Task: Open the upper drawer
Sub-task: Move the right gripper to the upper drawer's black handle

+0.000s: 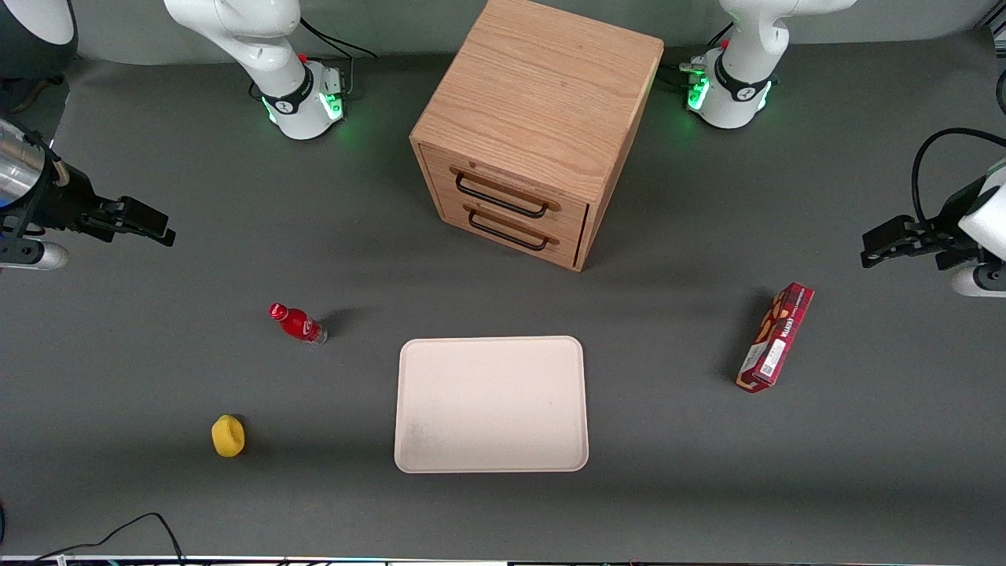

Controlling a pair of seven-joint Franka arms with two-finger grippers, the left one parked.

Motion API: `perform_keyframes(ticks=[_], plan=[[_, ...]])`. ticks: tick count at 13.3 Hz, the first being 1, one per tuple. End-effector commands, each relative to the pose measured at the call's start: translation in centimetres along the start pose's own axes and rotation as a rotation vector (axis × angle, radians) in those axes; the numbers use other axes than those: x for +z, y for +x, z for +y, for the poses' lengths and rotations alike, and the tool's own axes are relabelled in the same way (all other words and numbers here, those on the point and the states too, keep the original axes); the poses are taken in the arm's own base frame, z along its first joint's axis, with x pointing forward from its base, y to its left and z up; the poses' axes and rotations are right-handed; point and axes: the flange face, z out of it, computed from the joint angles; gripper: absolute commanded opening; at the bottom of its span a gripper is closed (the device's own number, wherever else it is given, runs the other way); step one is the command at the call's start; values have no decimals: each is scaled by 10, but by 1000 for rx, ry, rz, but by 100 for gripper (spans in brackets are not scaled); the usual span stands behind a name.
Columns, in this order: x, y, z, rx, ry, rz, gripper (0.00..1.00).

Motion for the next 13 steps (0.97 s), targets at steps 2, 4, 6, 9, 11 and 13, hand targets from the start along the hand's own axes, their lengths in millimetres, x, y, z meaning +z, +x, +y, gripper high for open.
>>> perform_keyframes(ticks=[2, 4, 6, 9, 11, 13], plan=[[-8, -3, -1, 18, -16, 2, 100], [-10, -3, -4, 10, -12, 7, 100], [-12, 0, -17, -33, 5, 12, 100], [3, -12, -113, -280, 67, -21, 100], [13, -25, -180, -466, 97, -25, 100], [29, -32, -241, -612, 150, -29, 100]])
